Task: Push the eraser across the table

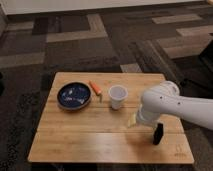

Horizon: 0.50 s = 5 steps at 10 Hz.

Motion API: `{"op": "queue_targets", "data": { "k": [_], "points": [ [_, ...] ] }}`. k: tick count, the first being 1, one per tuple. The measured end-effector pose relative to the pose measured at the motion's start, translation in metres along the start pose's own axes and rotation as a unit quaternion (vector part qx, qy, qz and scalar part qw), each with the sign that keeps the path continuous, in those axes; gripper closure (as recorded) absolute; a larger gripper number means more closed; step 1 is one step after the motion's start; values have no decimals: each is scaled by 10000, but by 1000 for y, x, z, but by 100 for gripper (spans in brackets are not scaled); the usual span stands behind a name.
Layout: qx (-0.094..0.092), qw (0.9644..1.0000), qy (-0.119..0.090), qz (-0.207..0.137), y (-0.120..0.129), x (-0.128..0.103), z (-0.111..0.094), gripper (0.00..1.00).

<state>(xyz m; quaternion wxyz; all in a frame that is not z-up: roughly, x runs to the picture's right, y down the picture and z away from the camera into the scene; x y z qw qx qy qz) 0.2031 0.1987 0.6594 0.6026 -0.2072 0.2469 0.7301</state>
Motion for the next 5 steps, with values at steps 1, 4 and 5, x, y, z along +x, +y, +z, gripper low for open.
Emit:
{"op": "queue_targets", "data": {
  "k": [1,4,5],
  "points": [
    [70,9998,-20,192,-14,8,-6,35],
    [-119,9986,19,507,-26,18,-1,35],
    [-253,9989,158,354,-12,13,10,35]
  ]
}}
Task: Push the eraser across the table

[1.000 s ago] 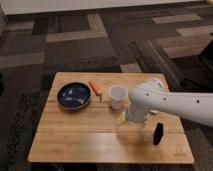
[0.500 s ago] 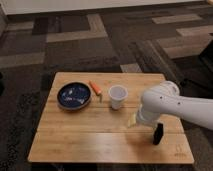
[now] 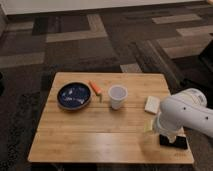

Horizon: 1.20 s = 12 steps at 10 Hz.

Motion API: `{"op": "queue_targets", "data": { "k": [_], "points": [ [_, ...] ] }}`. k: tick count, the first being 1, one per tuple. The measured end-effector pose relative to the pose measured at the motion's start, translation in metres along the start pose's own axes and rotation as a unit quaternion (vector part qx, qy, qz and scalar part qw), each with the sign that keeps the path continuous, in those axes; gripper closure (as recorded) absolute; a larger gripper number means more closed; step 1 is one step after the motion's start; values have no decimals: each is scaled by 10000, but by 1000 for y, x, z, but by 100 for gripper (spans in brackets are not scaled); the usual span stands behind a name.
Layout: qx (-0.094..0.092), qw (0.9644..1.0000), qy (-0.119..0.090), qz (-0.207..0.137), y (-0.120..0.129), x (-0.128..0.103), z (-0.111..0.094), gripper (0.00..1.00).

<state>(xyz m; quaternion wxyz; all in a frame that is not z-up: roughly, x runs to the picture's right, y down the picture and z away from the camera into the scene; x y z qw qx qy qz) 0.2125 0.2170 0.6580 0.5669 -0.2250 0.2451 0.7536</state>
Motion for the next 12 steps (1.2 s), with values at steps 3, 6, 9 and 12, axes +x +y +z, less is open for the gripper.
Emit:
{"op": "queue_targets", "data": {
  "k": [3,6,9,12],
  "points": [
    [-19,10000,17,-6,1,0,1,35],
    [-18,10000,58,-1,0,2,6,35],
    [-195,9992,339,-104,12,6,47,35],
    [-382,9980,233,-439,19,-8,57,35]
  ]
}}
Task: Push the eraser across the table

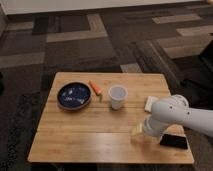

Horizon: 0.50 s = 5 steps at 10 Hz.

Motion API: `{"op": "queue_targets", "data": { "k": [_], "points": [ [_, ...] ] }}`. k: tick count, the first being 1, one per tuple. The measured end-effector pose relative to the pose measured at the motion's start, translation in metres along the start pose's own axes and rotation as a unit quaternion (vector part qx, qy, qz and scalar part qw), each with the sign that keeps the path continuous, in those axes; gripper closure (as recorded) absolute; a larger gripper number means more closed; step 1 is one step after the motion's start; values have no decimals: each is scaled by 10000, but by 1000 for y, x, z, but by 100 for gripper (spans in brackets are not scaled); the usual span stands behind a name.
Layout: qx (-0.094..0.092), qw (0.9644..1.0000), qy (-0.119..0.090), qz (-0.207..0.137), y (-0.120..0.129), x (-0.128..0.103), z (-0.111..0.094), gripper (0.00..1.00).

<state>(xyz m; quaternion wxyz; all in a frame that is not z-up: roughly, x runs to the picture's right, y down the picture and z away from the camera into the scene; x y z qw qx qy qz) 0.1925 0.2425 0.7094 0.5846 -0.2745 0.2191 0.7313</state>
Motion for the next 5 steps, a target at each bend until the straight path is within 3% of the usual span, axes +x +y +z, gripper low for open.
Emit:
{"op": "queue_targets", "data": {
  "k": [5],
  "points": [
    [-342,9986,-177,-349,-8,-7,14,35]
  ]
}}
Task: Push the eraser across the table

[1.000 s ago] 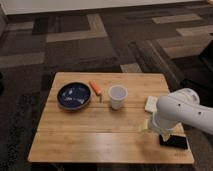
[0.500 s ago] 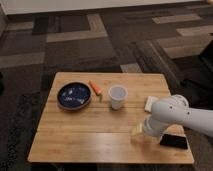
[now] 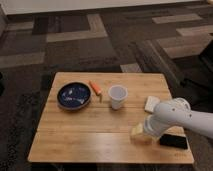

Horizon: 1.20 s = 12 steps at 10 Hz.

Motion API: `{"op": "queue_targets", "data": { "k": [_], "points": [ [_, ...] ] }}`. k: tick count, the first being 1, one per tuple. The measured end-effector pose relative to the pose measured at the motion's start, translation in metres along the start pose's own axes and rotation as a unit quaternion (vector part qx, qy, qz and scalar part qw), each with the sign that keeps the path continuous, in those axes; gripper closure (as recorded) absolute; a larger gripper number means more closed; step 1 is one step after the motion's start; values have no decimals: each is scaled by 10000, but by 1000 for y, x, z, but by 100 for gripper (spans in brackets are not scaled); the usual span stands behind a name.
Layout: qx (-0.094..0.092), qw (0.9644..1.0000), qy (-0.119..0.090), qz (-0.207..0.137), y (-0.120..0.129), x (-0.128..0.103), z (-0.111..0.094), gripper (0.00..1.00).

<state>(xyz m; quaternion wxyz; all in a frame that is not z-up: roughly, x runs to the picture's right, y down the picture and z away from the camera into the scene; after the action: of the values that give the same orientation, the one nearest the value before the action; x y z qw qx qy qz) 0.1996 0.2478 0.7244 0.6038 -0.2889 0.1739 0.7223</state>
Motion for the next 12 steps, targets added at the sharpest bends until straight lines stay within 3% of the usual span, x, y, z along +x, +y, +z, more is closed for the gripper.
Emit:
{"op": "queue_targets", "data": {
  "k": [3,6,7,8,10,12],
  "points": [
    [14,10000,5,99,-26,5,0,35],
    [20,9989,250,397,-57,20,11,35],
    [95,9984,197,522,-71,17,1,35],
    [327,9975,30,622,-96,13,-23,35],
    [816,9920,-333,907,-133,11,-85,35],
    [1067,9856,-522,1200,-157,22,-120,35]
  ]
}}
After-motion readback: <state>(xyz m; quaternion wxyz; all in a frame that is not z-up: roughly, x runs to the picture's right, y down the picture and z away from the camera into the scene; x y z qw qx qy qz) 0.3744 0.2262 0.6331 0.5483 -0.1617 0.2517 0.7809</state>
